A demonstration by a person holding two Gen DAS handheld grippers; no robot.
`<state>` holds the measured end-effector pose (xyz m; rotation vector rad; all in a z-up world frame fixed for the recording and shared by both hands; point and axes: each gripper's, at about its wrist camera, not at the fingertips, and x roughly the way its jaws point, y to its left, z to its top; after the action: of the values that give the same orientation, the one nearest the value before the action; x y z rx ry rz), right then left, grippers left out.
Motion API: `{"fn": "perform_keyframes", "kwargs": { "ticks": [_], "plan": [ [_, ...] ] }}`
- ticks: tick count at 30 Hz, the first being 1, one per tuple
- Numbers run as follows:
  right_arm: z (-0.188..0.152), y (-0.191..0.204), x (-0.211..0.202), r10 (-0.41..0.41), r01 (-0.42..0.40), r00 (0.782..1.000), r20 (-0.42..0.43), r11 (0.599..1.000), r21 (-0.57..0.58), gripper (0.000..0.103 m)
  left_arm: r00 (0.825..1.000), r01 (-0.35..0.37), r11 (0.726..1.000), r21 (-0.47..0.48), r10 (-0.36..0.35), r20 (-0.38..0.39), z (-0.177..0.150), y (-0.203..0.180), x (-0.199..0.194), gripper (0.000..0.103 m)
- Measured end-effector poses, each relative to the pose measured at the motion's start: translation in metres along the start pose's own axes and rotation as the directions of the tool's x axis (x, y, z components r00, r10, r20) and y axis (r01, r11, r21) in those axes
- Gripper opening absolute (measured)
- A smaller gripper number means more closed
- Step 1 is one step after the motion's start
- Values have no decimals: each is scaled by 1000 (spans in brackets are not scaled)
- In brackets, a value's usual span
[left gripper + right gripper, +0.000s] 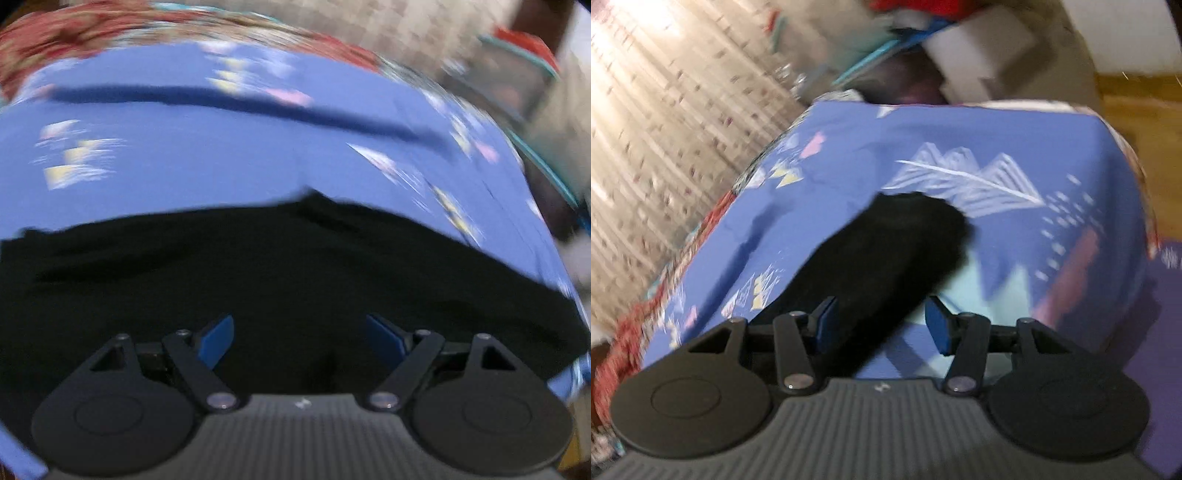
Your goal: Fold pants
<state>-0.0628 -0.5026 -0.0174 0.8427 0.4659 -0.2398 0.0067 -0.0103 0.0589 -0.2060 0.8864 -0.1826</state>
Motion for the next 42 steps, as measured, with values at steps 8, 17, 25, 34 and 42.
{"fn": "perform_keyframes", "kwargs": {
  "ticks": [8, 17, 25, 34, 42],
  "plan": [
    [20, -36, 26, 67, -75, 996, 58, 985, 157, 54, 987, -42, 992, 123, 60, -151, -23, -40, 52, 79],
    [44, -31, 41, 84, -96, 994, 74, 978, 184, 23, 982, -60, 995, 84, 74, -176, -18, -40, 51, 81],
    [26, 61, 3, 254, -246, 967, 31, 955, -167, 18, 990, 9, 994, -113, -25, -139, -12, -8, 17, 78],
    [-89, 163, 42, 182, -381, 908, -378, 734, -562, 19, 998, 35, 981, -189, -45, -47, -25, 39, -33, 79],
    [-107, 189, 31, 98, -425, 872, -480, 637, -643, 61, 997, 65, 969, -238, -71, -18, -48, 74, -59, 80]
  ]
}}
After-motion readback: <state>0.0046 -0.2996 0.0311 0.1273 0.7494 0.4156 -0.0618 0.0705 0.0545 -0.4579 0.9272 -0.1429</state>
